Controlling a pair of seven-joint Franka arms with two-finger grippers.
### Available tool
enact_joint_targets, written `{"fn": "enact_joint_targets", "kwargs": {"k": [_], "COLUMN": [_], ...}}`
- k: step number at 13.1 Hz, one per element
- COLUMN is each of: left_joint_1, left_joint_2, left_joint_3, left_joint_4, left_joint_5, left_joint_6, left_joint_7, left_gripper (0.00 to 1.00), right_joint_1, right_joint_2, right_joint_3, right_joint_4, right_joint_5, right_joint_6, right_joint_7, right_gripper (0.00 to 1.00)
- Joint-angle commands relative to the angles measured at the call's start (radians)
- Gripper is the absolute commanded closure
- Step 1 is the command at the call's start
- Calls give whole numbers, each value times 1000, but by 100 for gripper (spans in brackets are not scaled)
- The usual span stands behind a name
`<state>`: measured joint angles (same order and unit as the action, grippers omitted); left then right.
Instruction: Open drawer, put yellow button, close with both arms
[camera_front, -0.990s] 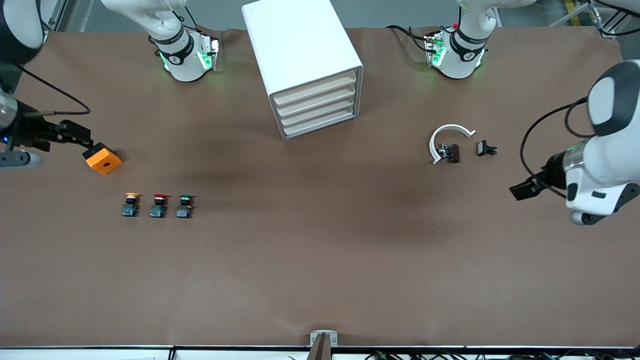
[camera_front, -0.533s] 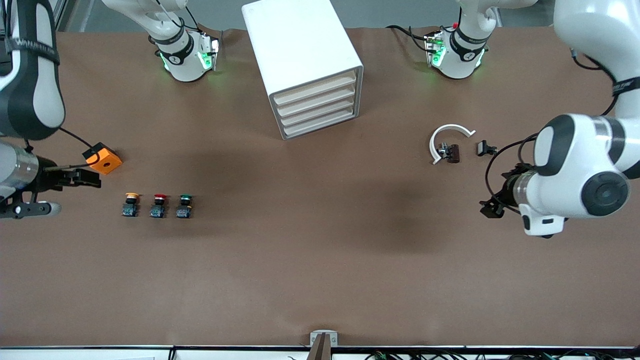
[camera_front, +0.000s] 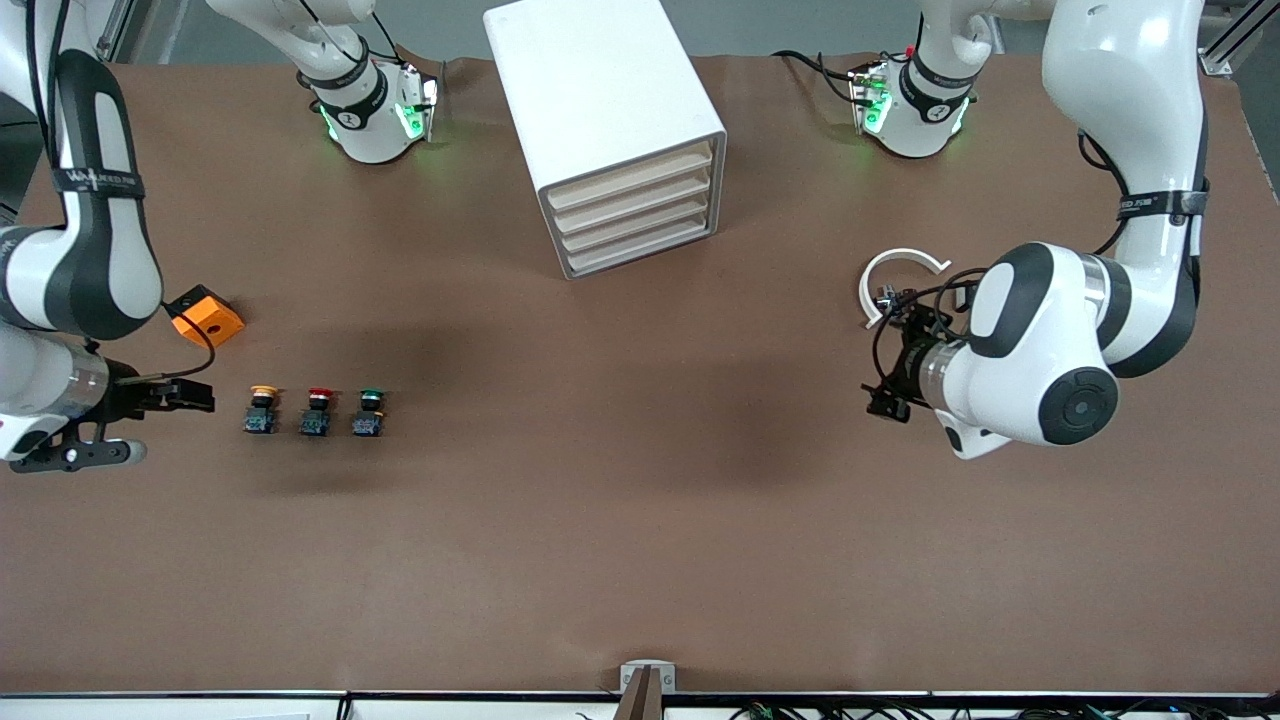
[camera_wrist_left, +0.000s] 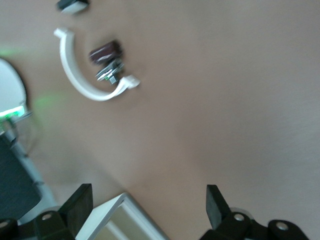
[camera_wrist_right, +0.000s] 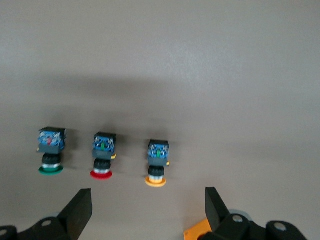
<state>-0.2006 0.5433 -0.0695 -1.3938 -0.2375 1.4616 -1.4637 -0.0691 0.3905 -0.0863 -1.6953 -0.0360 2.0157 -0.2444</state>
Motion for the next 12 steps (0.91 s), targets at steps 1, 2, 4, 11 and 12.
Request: {"fn": "enact_joint_targets", "kwargs": {"k": [1, 2, 4, 11, 12], "left_joint_1": [3, 1, -13, -91, -94], "left_joint_2": [-3, -3, 6, 70, 82], "left_joint_3": [7, 7, 7, 7, 7], "left_joint_4": [18, 18, 18, 18, 16], "left_joint_5": [-86, -126, -183, -375, -393], "left_joint_6": [-92, -107, -112, -113, -113], "left_joint_7": [-43, -47, -64, -245, -245], "left_gripper": [0, 0, 0, 0, 0], "right_joint_1": [-12, -14, -27, -49, -51], "right_joint_2": [-5, -5, 7, 97, 106], "right_joint_3": [10, 10, 10, 10, 10], "right_joint_4": [-90, -113, -151, -204, -204], "right_joint_5": [-5, -5, -5, -5, -5], "right_joint_6": [121, 153, 219, 369, 392], "right_joint_7": [-25, -38, -74, -121, -119], "right_gripper": [0, 0, 0, 0, 0]}}
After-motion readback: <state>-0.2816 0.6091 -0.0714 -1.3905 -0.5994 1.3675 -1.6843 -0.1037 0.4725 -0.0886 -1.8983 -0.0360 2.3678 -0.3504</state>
